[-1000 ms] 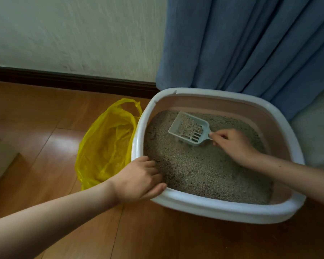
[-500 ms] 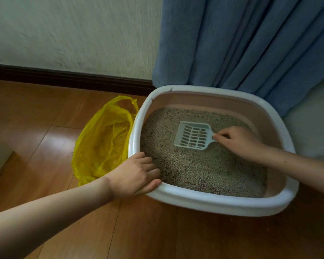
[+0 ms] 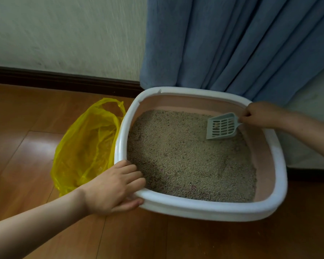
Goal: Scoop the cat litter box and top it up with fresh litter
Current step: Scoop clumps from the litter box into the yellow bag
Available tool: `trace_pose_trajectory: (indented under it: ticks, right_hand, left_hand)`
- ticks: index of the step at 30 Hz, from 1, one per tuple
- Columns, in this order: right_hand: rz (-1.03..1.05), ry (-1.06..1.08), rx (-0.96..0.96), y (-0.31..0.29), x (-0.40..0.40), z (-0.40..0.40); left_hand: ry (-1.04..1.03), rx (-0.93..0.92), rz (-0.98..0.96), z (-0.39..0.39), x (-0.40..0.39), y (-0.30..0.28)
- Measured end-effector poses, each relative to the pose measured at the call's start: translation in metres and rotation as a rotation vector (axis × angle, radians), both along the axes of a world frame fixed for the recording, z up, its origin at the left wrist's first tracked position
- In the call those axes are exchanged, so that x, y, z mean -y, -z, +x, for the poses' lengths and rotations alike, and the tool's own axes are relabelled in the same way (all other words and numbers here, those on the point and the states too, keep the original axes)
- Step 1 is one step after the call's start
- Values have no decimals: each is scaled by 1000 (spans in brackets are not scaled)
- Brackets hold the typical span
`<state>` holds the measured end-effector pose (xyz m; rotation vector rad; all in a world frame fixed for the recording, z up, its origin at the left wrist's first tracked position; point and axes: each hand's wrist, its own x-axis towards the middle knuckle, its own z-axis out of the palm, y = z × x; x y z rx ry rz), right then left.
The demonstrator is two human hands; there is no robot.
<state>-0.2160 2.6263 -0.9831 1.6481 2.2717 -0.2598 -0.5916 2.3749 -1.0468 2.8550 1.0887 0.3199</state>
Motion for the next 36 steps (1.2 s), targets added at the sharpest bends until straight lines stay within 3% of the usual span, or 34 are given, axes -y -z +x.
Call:
trace_pose_trajectory:
  ticks: [5, 19, 27, 36]
  right_hand:
    - [-22, -8, 53, 13, -4, -14]
    - [-98, -238, -139, 36, 1, -152]
    - [-64, -345, -213, 45, 31, -188]
    - [-217, -125, -506, 80, 66, -181]
  left_hand:
    - [-7, 23, -8, 2, -1, 3]
    - [-35, 15, -93, 2, 0, 1]
    - [-29, 22, -112, 2, 0, 0]
    - [-34, 13, -114, 2, 1, -2]
